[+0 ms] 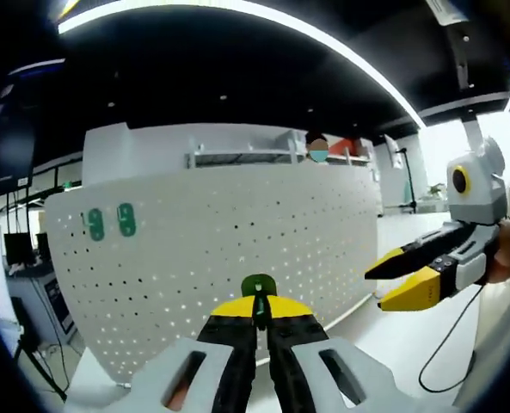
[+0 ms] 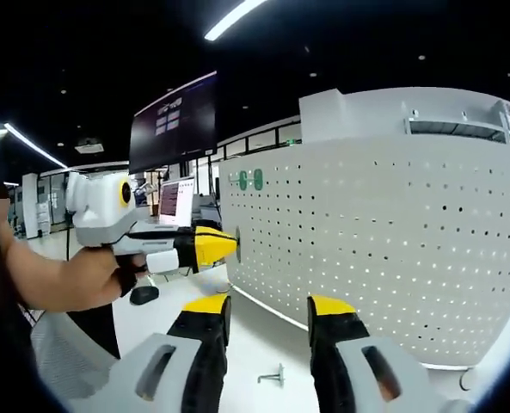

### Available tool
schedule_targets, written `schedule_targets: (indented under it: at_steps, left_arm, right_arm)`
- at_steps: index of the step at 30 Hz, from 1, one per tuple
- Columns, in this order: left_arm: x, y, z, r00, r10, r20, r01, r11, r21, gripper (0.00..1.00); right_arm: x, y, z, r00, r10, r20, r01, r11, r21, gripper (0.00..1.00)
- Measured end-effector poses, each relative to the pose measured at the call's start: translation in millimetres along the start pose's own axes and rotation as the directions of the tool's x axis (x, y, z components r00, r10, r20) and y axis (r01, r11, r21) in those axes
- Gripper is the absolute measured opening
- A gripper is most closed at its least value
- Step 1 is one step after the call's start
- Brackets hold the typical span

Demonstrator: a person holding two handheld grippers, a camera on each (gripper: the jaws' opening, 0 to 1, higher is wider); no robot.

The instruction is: Insert the hook assembly into the mounting plate slot until the hook locks in place.

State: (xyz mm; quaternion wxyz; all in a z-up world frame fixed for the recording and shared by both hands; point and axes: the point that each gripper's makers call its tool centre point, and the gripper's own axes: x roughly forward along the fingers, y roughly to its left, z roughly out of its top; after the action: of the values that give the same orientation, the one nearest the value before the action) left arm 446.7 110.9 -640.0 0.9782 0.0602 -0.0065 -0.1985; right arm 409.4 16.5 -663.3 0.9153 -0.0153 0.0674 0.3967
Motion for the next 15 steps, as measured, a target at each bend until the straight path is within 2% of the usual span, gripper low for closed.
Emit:
schedule_targets:
  at_steps: [7,15]
  left_arm:
    - [7,20.1,15.0,0.999,0.036,0.022,-0.036,0.999,0.007,0.03]
    - [15,38.4,25.2,0.996,0.075,0.042,-0.075,0.997,-0.003,0.03]
  right_arm:
    - [-4,2,0.0,1.000,0.002,0.005,-0.002,1.000,-0.004,0.39]
    - [-9,3,-0.8,1.000,-0.003,0.001,0.003,0.999,-0.053,0.43]
